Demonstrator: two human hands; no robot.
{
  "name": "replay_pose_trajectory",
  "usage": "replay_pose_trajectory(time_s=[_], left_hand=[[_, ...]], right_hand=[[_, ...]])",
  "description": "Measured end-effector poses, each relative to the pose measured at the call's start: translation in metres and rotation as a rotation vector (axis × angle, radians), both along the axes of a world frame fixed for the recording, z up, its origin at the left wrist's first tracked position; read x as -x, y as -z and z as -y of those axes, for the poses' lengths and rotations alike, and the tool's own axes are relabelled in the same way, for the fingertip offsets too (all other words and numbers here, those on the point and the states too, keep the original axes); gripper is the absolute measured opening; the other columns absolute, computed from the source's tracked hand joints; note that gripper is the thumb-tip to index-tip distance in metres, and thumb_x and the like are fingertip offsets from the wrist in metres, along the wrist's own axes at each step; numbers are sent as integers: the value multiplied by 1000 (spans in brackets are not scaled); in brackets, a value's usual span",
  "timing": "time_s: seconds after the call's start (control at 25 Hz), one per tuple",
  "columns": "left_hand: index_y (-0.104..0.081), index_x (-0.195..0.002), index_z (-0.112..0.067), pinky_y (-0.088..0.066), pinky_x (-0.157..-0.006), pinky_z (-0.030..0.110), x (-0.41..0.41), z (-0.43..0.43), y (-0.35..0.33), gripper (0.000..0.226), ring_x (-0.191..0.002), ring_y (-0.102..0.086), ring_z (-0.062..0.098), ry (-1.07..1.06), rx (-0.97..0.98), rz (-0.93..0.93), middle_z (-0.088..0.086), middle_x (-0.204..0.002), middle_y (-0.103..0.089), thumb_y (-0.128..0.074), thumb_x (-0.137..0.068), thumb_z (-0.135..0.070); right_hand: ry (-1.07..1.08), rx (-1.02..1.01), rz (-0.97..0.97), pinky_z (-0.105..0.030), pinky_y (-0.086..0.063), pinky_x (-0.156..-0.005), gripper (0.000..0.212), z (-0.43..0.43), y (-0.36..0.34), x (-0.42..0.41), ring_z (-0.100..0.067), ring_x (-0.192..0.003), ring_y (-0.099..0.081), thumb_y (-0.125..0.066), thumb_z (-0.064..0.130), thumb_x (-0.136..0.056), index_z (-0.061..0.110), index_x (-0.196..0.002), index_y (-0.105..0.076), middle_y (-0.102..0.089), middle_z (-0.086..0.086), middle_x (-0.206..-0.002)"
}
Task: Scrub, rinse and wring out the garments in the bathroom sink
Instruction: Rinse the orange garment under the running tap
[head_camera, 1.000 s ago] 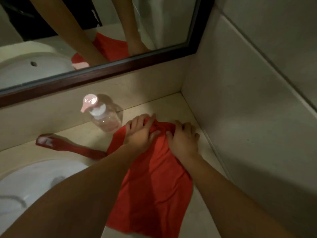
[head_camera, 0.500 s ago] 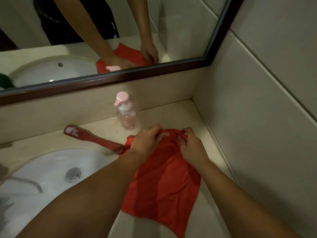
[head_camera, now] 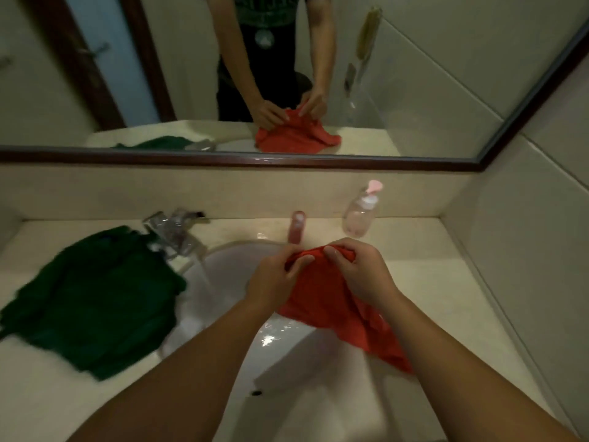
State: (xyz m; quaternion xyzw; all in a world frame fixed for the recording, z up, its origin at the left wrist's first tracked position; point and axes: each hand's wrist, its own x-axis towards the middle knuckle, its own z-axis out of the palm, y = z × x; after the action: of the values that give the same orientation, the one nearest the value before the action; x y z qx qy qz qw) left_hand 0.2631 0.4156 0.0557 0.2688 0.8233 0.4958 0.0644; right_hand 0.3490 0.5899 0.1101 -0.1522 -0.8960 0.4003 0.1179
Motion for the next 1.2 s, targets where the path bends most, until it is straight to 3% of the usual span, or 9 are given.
replay_pose_trajectory(time_s=[0.16,0.32,0.4,0.56,0.64,0.76,0.88,0.96,1.2], left_hand=[[-67,-102,-37,-50,-85,29,4,90,3,11,-94,-64,9,-154,33,29,-14,-97,-69,-59,-99,-44],[-69,-103,-36,-53,-88,37,11,142,24,30,-94,-67,12,-324,107,62,-13,-98,-73,-57,-92,-62],[-70,-99,-33,-54,-85,38,16,156,31,21,-89,-67,10,-392,99,102,-14,-92,-72,-64,-93,-52],[-75,-99,-26,-54,-84,30,39,163,56,19,-85,-67,5,-579,55,142,-11,-91,-74,-71,-92,-42],[-76,-103,-21,-52,-83,19,57,161,76,22,-87,-68,6,-656,49,149,-11,-92,-74,-72,-91,-40],[-73,-89,-23,-42,-67,5,81,158,101,15,-78,-66,4,-709,-11,144,-15,-78,-68,-71,-89,-37],[-69,-80,-26,-49,-66,23,92,163,127,28,-70,-64,4,-694,-75,79,-9,-74,-69,-57,-84,-51],[-74,-86,-22,-55,-70,34,96,165,143,24,-76,-69,12,-672,-170,56,-4,-80,-73,-62,-91,-42],[-76,-90,-25,-54,-80,26,88,170,155,10,-84,-69,1,-701,-192,-50,-12,-86,-75,-69,-95,-30]], right_hand=[[-172,-66,14,-32,-52,-87,16,81,5,32,-15,-95,-70,-68,39,-95,27,-100,-77,-78,7,-99],[-280,-11,86,-26,-42,-76,10,123,33,56,-7,-87,-63,-66,37,-98,32,-93,-73,-71,13,-88],[-305,27,129,-27,-45,-76,16,138,49,72,-10,-92,-66,-65,38,-98,28,-100,-77,-75,10,-95],[-349,82,135,-28,-48,-79,19,157,87,122,-13,-94,-67,-65,36,-98,24,-105,-78,-77,5,-99],[-337,154,122,-30,-51,-79,20,163,113,148,-10,-90,-68,-65,38,-98,23,-102,-77,-75,8,-94],[-277,285,78,-34,-55,-79,16,172,153,174,-4,-84,-69,-68,36,-96,23,-94,-76,-74,11,-85],[-270,341,18,-32,-55,-77,12,183,182,179,-2,-81,-67,-68,34,-96,25,-93,-75,-73,10,-83],[-284,367,-16,-31,-54,-75,15,187,194,177,-3,-80,-67,-66,35,-98,24,-95,-75,-73,9,-84],[-262,472,-132,-33,-56,-77,18,200,222,163,-9,-81,-70,-66,35,-98,21,-94,-75,-75,6,-84]])
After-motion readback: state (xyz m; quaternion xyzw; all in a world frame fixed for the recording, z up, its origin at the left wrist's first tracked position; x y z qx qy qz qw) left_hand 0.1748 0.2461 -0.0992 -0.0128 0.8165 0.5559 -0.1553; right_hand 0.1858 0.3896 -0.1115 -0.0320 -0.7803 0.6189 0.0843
